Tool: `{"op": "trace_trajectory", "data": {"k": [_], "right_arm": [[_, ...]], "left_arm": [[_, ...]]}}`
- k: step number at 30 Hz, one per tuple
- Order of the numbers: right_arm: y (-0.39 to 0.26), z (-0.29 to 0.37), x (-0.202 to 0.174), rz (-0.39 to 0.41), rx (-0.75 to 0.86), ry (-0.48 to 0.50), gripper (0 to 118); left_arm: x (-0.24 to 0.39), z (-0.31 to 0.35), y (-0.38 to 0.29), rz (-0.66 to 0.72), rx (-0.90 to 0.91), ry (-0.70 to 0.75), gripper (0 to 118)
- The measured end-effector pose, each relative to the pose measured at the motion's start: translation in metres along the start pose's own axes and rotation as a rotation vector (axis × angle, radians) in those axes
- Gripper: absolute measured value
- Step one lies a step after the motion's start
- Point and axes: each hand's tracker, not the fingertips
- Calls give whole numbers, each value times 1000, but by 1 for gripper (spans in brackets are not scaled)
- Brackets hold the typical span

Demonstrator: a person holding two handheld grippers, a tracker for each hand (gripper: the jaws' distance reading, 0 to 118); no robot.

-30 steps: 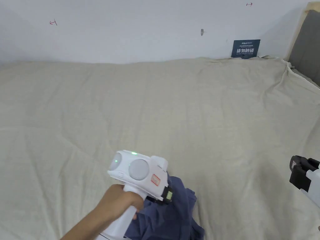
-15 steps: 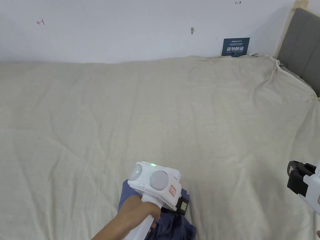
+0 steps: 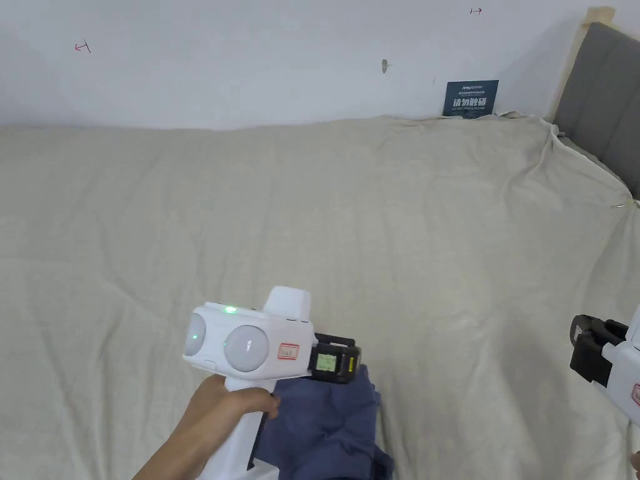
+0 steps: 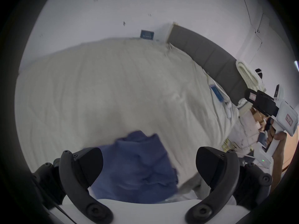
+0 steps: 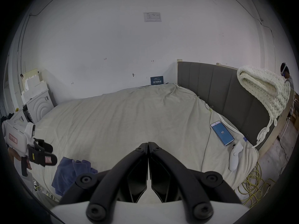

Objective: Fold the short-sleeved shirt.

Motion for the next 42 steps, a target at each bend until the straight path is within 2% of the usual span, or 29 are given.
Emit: {"op": "trace_trajectory", "data": {"k": [2, 4, 5, 6, 7, 9, 11, 19, 26, 30, 34, 42], "right_arm": [[0, 0, 0, 3, 0, 0, 0], [0, 0, -1, 4, 1, 1, 0], [0, 0, -1, 5, 1, 1, 0], [0, -1, -1, 6, 0, 1, 0], [0, -1, -1, 5, -1, 1, 0], [0, -1, -1, 4, -2, 2, 0], [-1, -1, 0, 4, -2, -1, 0], [-6, 0, 7, -6, -14, -15, 0], [-8, 2, 16, -10, -23, -34, 0], [-9, 3, 19, -14, -23, -43, 0], [-9, 2, 21, -15, -24, -48, 0], [-7, 3, 17, -12, -19, -41, 0]], "left_arm": [[-6, 5, -6, -9, 50, 44, 102], [-12, -3, -18, -28, 86, 80, 78], [-14, -7, -24, -29, 91, 85, 65], [-15, -10, -30, -37, 93, 88, 43], [-15, -13, -37, -35, 94, 89, 29], [-11, -17, -45, -34, 90, 86, 10], [-9, -28, -57, -26, 67, 72, 1], [23, -67, -95, -19, -4, 54, 0], [46, -94, -99, -39, -42, 40, 0], [53, -98, -97, -27, -34, 36, 0], [61, -102, -102, -73, -21, 42, 0], [77, -90, -96, -45, 20, -40, 0]]}}
